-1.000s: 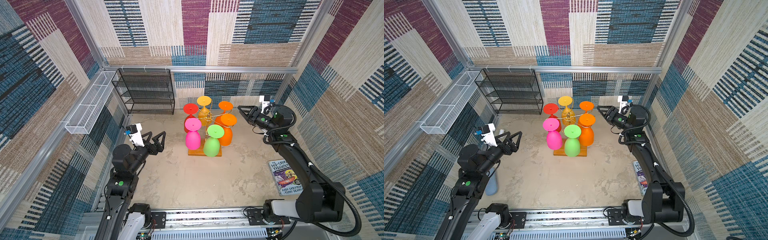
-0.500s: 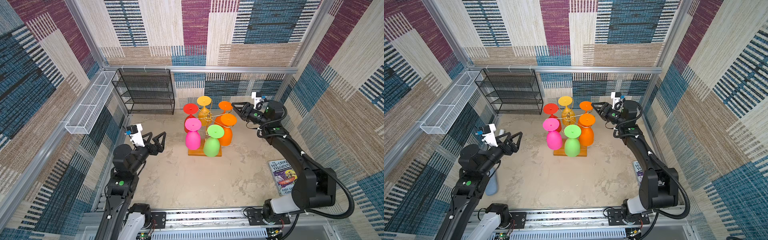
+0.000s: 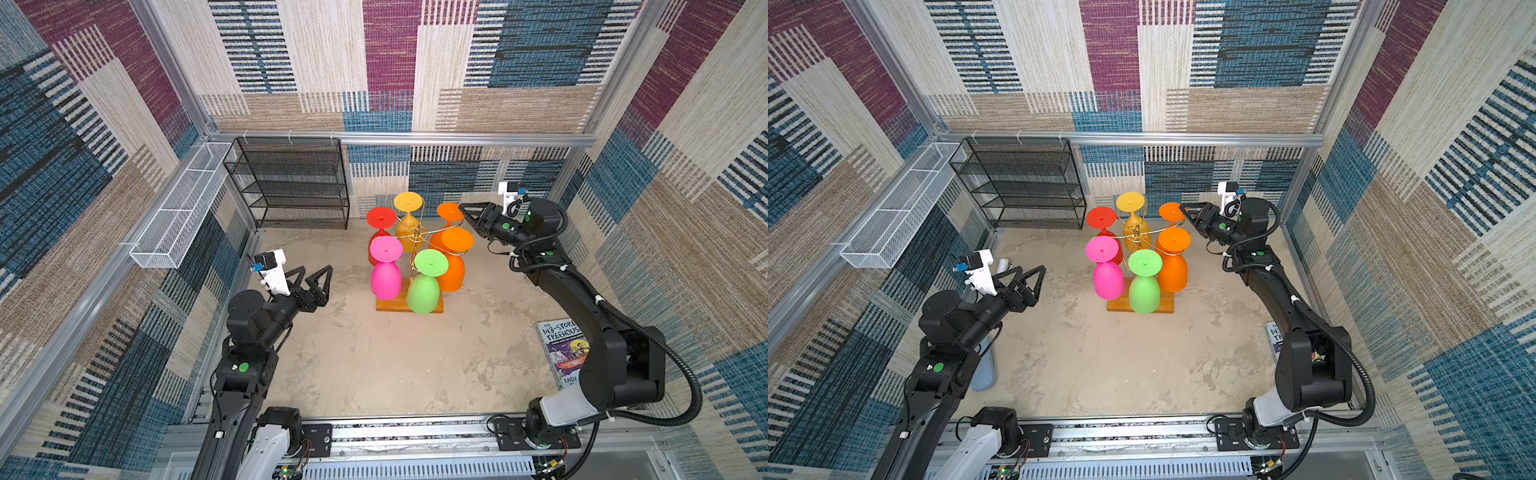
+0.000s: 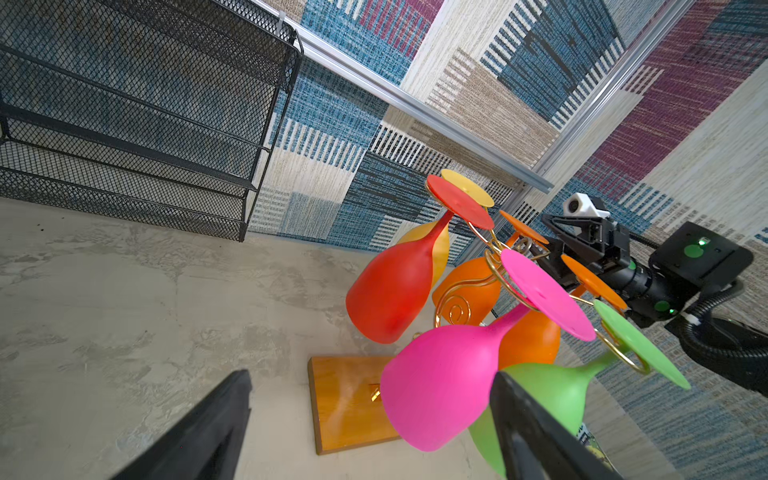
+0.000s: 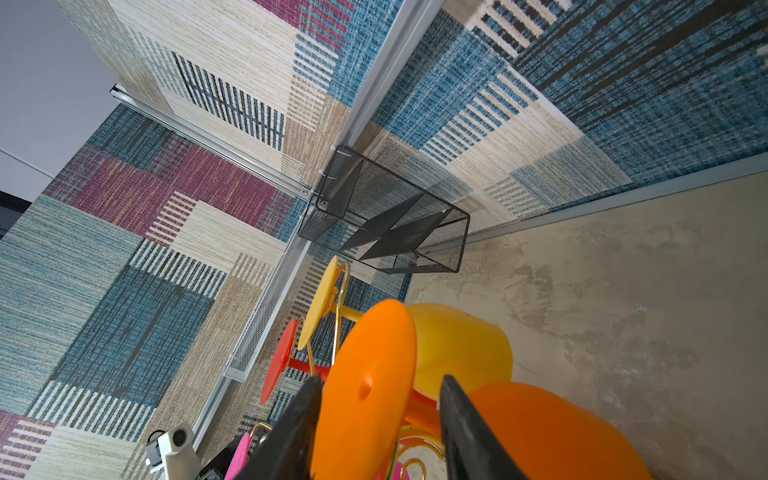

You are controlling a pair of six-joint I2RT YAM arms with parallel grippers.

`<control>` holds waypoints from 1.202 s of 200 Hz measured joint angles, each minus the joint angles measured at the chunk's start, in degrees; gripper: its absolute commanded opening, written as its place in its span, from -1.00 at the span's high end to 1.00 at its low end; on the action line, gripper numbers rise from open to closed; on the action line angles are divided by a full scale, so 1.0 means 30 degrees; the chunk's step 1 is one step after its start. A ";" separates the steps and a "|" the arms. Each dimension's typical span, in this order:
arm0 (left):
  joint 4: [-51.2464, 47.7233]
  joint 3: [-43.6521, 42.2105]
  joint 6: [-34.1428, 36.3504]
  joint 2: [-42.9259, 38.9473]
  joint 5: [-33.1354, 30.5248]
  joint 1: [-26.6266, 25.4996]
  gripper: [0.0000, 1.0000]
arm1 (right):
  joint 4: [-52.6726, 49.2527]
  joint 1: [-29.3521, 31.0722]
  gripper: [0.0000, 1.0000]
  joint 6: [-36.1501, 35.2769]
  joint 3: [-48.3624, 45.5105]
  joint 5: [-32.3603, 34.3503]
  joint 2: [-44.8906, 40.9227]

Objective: Take the wine glass off the wine glass rack
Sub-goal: 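Close the right gripper on the orange glass's foot at the rack top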

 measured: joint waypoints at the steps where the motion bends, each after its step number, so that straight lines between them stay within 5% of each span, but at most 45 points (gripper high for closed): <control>1: 0.0000 -0.0007 0.0000 -0.0007 0.0000 0.0000 -0.84 | 0.0000 0.0000 0.13 0.0000 0.0007 0.0000 0.0015; 240: 0.0204 -0.0517 -0.0015 -0.0452 -0.0015 0.0000 -0.83 | -0.0342 0.0138 0.82 0.0087 0.0831 0.0131 0.0437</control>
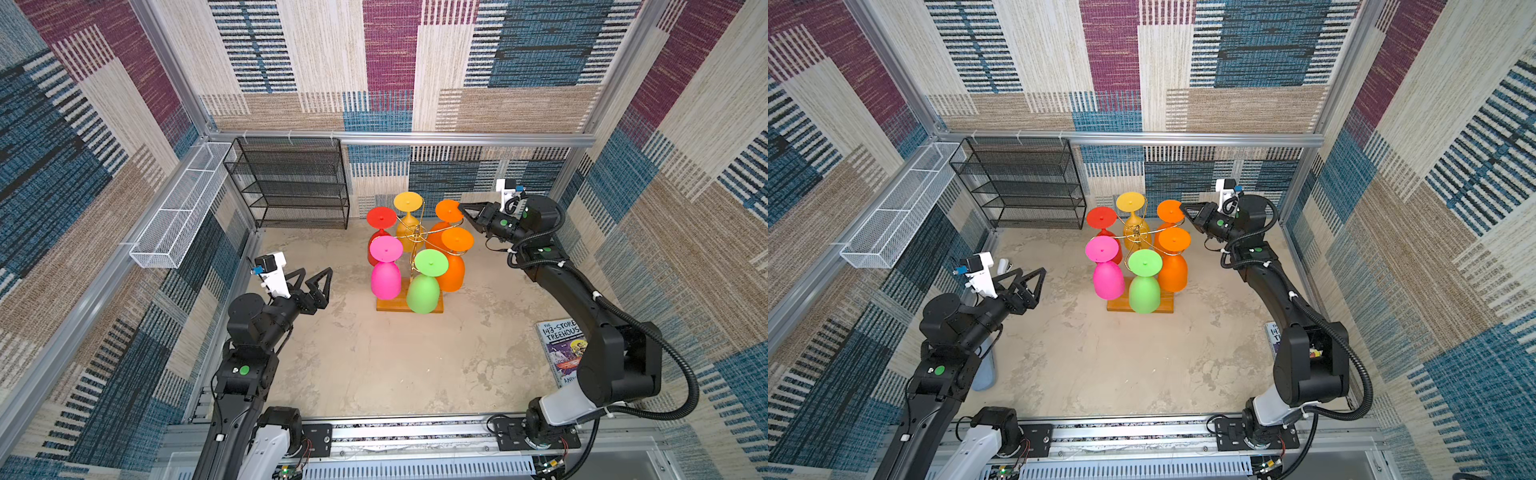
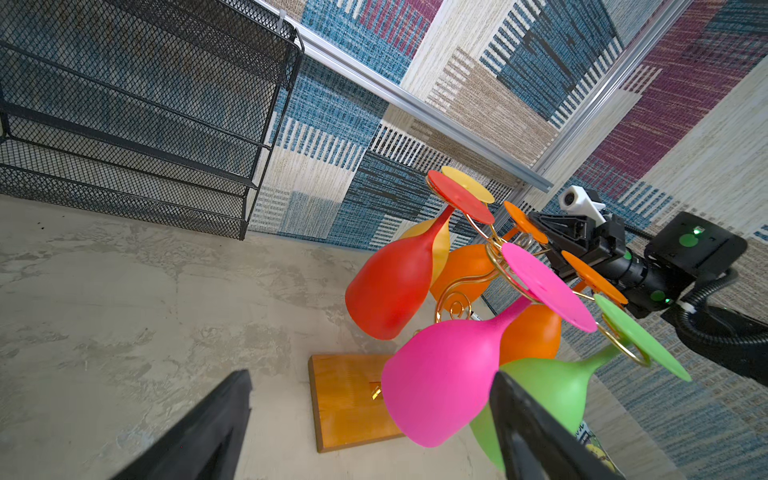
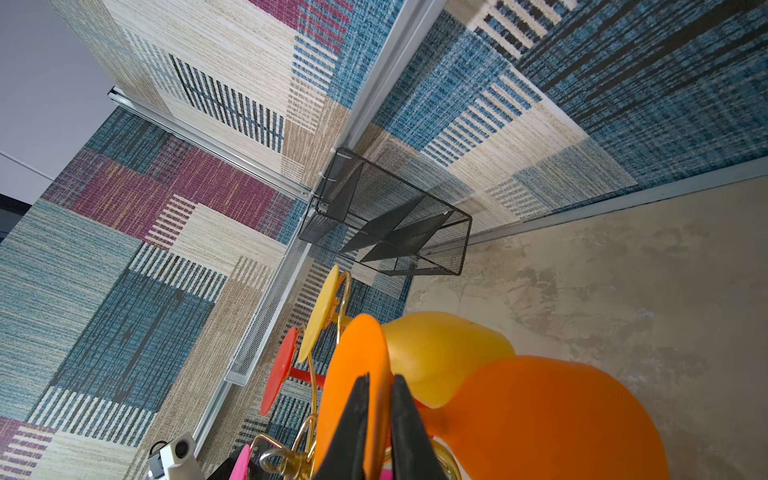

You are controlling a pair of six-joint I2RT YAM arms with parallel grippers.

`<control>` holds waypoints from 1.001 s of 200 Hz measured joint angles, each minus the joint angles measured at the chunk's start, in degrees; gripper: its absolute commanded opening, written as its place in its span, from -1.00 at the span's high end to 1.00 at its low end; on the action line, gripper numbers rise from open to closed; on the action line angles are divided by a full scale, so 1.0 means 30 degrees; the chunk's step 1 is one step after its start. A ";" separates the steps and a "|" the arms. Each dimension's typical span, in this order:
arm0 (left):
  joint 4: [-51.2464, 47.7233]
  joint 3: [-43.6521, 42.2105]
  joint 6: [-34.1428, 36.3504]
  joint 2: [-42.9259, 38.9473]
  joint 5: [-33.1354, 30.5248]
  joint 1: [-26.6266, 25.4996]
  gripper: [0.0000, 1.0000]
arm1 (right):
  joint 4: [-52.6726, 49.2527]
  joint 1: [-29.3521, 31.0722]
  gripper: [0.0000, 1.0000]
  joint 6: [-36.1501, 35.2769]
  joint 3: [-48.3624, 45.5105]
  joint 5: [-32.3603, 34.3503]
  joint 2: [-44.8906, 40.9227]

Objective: Take the wine glass off the wine glass rack
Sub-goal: 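Close the right gripper on the orange glass's foot at the rack top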

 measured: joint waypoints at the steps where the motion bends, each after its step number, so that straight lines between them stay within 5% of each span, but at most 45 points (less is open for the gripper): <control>1: 0.0000 0.0000 0.0000 -0.0007 0.0000 0.0000 -0.83 | 0.0000 0.0000 0.83 0.0000 0.0007 -0.0007 0.0000; 25: 0.0000 0.0000 0.0000 -0.0044 -0.0058 0.0000 -0.83 | -0.0015 0.0000 1.00 0.0328 0.0262 -0.0299 0.0007; 200: -0.0080 -0.0066 0.0015 -0.0430 -0.0211 0.0000 -0.83 | -0.0714 -0.0692 1.00 0.1406 0.0882 -0.1158 -0.0583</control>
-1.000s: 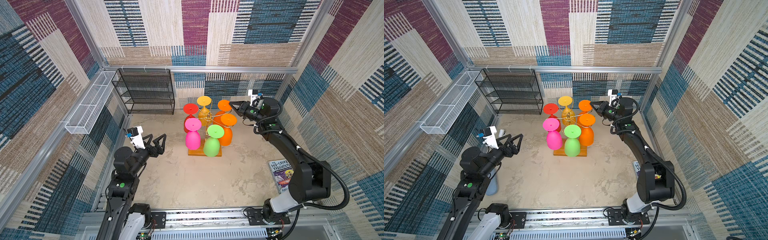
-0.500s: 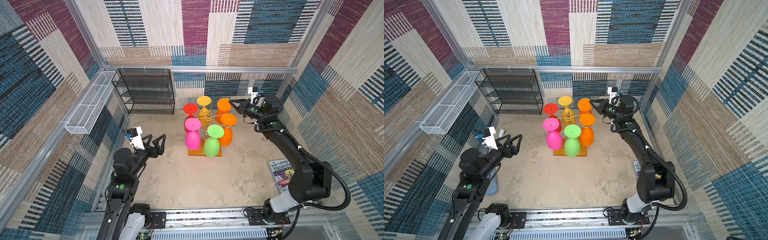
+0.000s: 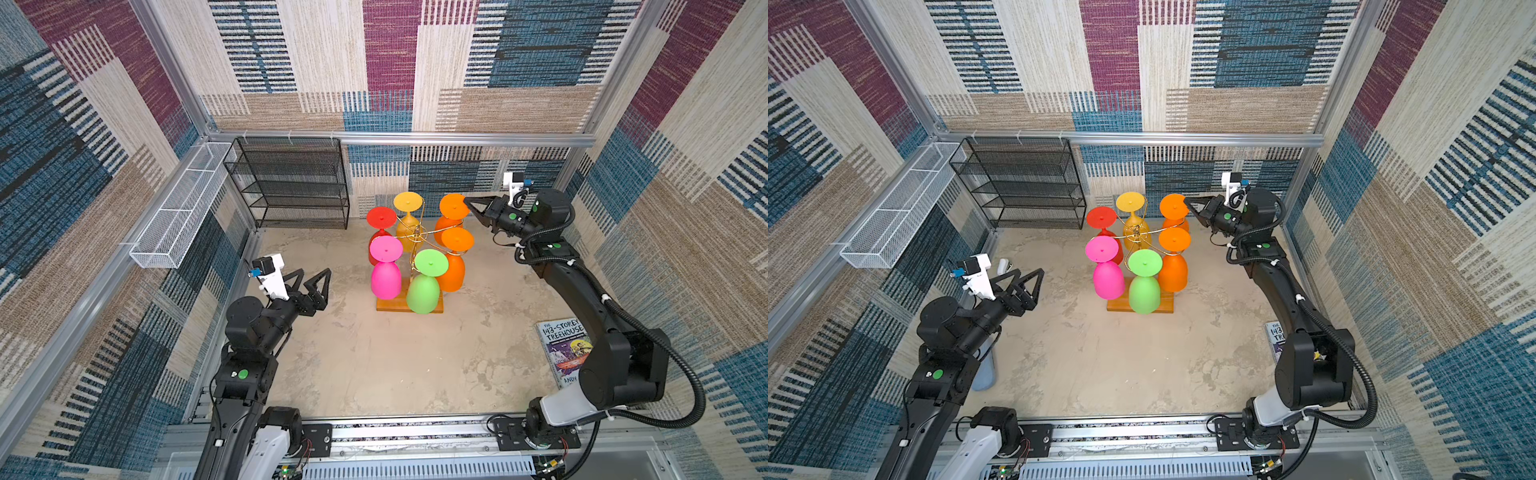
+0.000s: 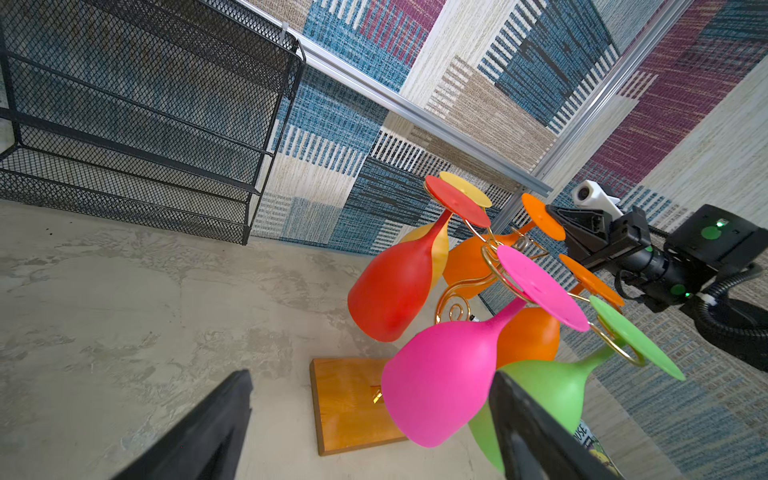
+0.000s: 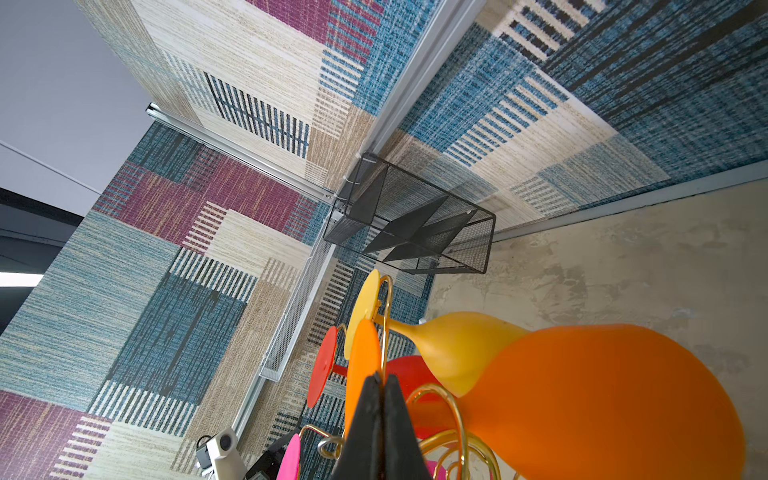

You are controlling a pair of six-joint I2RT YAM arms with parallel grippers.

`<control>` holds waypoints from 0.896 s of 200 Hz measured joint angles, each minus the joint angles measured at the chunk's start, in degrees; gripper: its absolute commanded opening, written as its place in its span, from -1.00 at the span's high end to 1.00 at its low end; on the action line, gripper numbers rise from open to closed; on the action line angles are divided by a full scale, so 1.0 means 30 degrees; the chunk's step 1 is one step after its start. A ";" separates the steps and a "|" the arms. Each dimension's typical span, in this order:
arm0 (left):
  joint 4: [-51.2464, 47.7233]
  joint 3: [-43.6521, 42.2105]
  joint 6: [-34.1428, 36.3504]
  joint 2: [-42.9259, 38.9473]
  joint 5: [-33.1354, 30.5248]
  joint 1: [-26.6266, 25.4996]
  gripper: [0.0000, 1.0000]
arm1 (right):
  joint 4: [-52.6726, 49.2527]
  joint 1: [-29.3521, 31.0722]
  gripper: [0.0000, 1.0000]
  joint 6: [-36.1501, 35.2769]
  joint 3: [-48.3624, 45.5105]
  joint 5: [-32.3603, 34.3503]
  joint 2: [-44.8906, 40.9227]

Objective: Take the wine glass off the wine glass rack
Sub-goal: 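Close the right gripper on the orange glass's foot at the rack top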

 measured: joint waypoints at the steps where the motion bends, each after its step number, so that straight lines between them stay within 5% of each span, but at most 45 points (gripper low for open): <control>1: 0.0000 0.0000 0.0000 0.0000 0.0000 0.0000 -0.83 | -0.0015 -0.0007 1.00 0.0000 -0.0022 -0.0007 -0.0022; 179: 0.0000 -0.0131 0.0000 -0.0044 -0.0270 0.0000 -0.83 | 0.0109 0.1005 1.00 0.0153 -0.1763 -0.0175 -0.1537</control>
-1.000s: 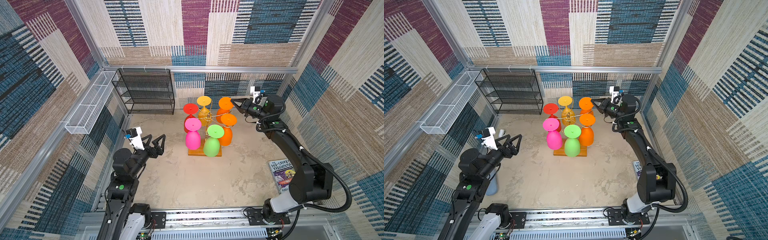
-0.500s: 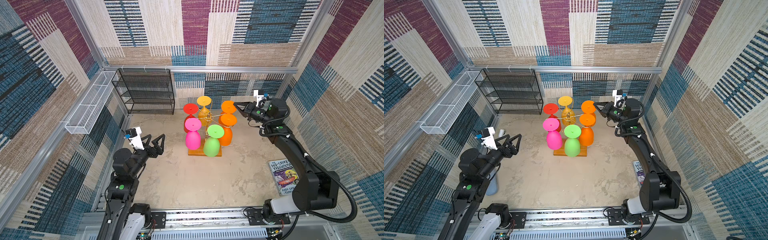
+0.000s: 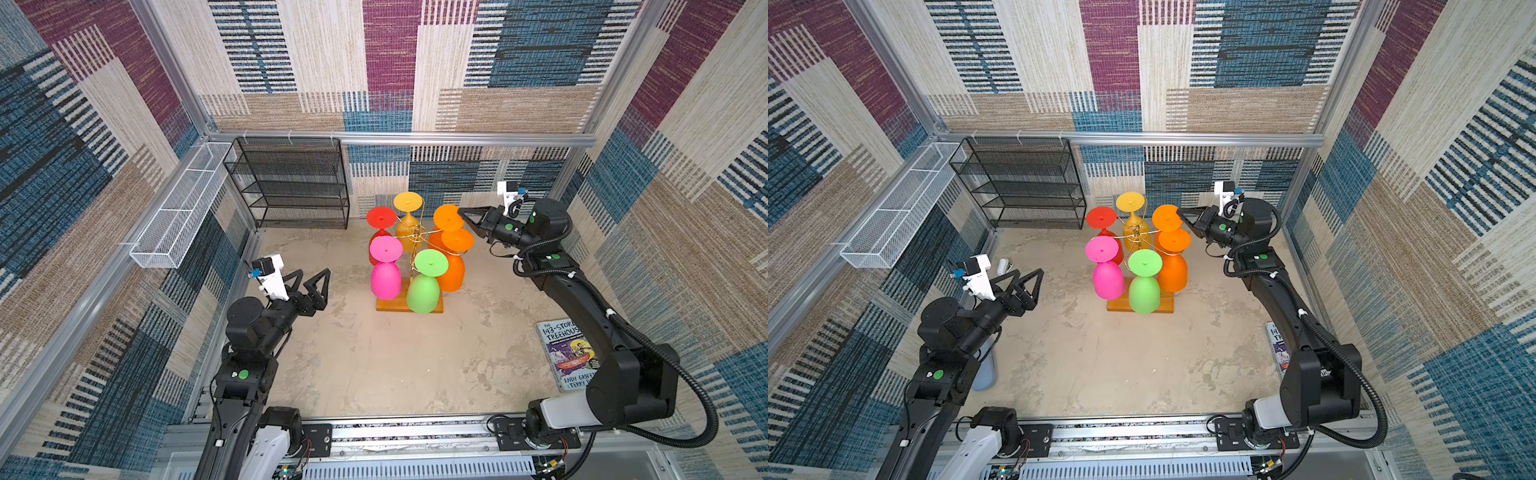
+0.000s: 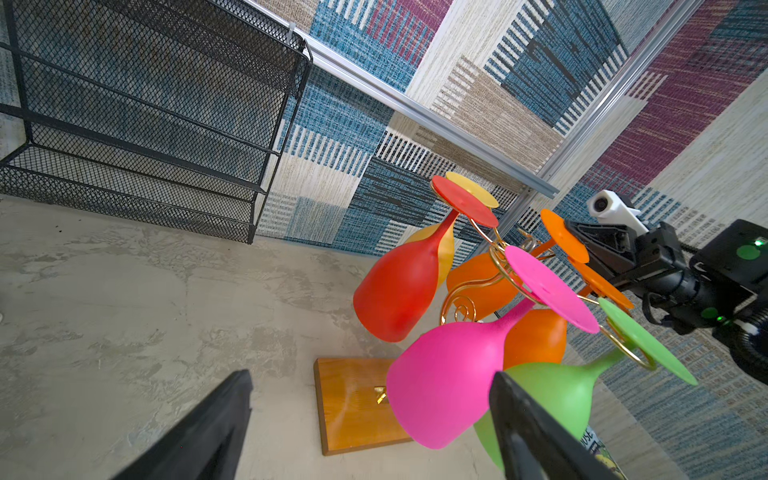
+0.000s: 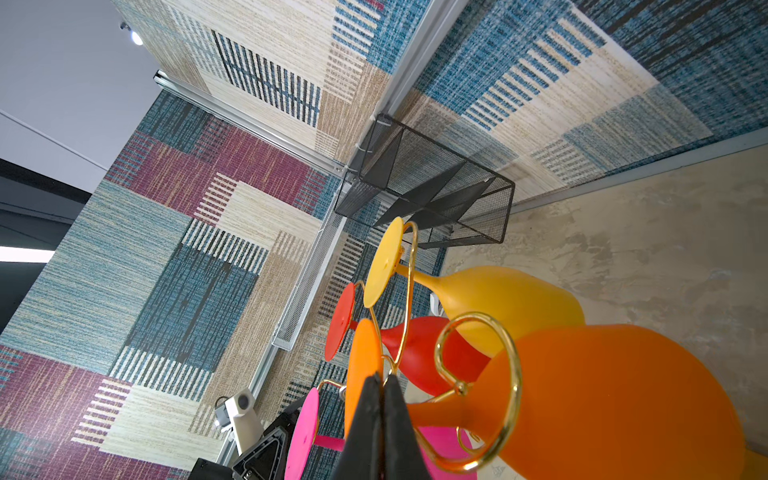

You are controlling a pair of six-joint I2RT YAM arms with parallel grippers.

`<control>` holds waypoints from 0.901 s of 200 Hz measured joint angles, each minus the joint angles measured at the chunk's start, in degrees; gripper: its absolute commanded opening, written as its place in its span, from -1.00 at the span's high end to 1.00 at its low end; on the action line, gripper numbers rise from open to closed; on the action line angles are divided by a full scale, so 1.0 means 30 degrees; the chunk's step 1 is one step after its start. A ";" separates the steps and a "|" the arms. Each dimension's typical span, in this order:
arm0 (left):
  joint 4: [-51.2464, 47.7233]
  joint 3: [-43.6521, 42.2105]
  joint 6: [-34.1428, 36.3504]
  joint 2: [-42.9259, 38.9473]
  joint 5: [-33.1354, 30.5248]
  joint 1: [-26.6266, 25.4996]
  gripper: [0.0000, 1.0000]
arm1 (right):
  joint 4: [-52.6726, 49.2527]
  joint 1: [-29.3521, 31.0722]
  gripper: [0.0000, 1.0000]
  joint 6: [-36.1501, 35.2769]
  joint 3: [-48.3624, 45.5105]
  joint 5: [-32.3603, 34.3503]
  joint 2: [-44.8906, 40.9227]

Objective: Take the wine glass off the wine glass rack
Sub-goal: 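Close the right gripper on the orange glass's foot at the rack top, then lift the orange glass off the rack hook with the right gripper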

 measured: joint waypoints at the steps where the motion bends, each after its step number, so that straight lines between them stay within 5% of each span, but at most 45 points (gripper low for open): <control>1: 0.0000 0.0000 0.0000 0.0000 0.0000 0.0000 -0.83 | 0.0000 0.0007 1.00 0.0000 0.0007 0.0007 0.0015; 180: -0.0015 -0.0022 0.0000 -0.0073 -0.0007 0.0000 -0.83 | 0.0583 0.0284 1.00 0.0634 0.4051 0.0401 0.3665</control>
